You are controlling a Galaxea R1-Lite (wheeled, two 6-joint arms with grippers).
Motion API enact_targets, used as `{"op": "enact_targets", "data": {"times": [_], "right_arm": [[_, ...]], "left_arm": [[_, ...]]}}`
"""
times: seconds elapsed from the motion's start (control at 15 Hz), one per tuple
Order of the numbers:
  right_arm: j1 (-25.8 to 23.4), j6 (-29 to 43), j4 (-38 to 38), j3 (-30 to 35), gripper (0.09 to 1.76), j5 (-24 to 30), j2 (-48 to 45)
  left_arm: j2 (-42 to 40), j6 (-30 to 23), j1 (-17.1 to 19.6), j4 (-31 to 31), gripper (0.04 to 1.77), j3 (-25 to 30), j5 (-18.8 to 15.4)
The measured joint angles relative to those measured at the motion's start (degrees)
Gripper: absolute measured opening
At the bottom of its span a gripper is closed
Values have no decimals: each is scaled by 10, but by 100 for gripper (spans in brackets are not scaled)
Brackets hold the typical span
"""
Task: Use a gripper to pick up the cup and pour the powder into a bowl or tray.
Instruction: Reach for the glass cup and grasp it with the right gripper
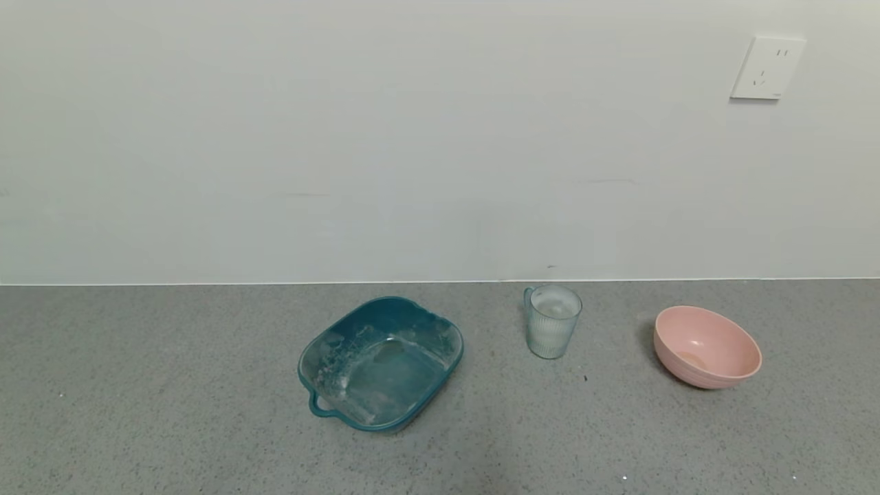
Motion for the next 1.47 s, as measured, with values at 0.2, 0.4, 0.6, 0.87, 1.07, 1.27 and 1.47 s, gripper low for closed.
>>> {"op": "enact_targets", "data": {"times": [0.2, 0.4, 0.6, 0.87, 1.07, 1.27, 1.47], "right_arm": [[2, -1, 8, -63, 171, 2, 53], [5, -4, 6, -131, 171, 3, 155], [9, -4, -29, -186, 171, 7, 280], [16, -3, -119, -234, 171, 28, 460], [43, -1, -184, -255, 171, 38, 591], [88, -1, -217, -262, 171, 39, 698], [126, 8, -260, -264, 171, 38, 779]], "left_arm": [[0, 0, 0, 0, 176, 0, 0], [0, 0, 0, 0, 176, 0, 0], [0, 0, 0, 0, 176, 0, 0], [0, 0, 0, 0, 176, 0, 0], [0, 0, 0, 0, 176, 0, 0], [0, 0, 0, 0, 176, 0, 0], [0, 0, 0, 0, 176, 0, 0]]}}
